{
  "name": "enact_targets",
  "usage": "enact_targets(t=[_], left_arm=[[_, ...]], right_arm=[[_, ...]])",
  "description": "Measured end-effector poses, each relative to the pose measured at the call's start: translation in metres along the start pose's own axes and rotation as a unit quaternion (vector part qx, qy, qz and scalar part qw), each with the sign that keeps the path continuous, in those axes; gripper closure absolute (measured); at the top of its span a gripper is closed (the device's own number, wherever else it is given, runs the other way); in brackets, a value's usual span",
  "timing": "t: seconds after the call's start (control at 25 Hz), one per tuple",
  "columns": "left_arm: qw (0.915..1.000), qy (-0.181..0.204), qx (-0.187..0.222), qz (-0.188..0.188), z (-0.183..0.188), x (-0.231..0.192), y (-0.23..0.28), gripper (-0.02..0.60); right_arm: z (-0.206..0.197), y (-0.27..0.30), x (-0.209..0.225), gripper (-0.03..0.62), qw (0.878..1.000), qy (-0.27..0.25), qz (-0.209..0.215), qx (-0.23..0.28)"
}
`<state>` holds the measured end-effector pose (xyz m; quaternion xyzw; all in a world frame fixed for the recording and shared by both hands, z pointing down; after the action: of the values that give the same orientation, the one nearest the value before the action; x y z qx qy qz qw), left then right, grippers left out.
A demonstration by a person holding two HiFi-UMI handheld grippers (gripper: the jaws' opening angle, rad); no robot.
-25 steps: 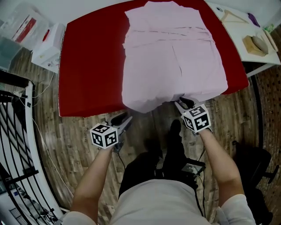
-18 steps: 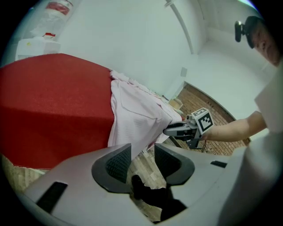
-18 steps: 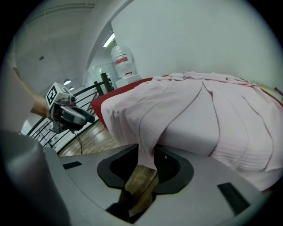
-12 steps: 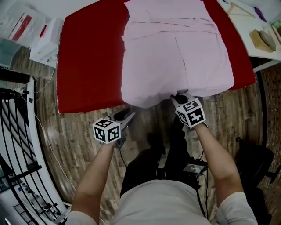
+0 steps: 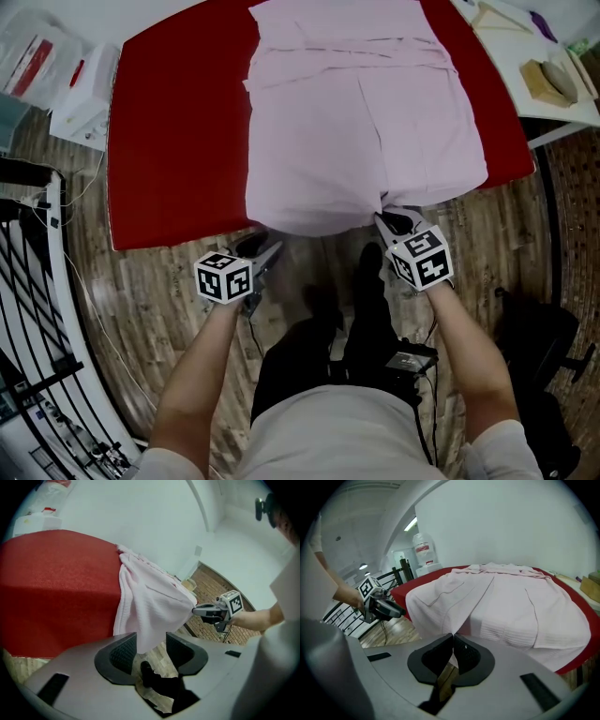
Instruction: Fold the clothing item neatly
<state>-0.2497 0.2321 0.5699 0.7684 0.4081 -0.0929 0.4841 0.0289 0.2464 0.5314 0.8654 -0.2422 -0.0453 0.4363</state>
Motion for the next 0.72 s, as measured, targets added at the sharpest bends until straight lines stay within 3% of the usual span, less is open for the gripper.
enact_targets(t=[0.4,0.72], left_arm=[[0.9987,-0.014,-0.024,0.044,-0.012,-0.028,0.011,0.388],[0.9977,-0.019,-0.028,0.059,-0.012,-0.041,0.018,0.388]], right_arm=[[-0.015,-0.011,0.025,0.574,0.998,0.038,-0.039,-0.003],[-0.022,-0.007,0.043,0.572,0.996,0.052,-0.071,-0.017]])
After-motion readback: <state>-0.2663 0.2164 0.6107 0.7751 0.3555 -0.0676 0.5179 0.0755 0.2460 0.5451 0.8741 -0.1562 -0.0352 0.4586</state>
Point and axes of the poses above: the fingertips, and each gripper's own axes: y forward along the fingers, x to its right, z out of its top, the point moved 5 cm from there along -y, backward along the fingers, and after that the axes turned 7 degrees about -x, right-handed, at the moved point
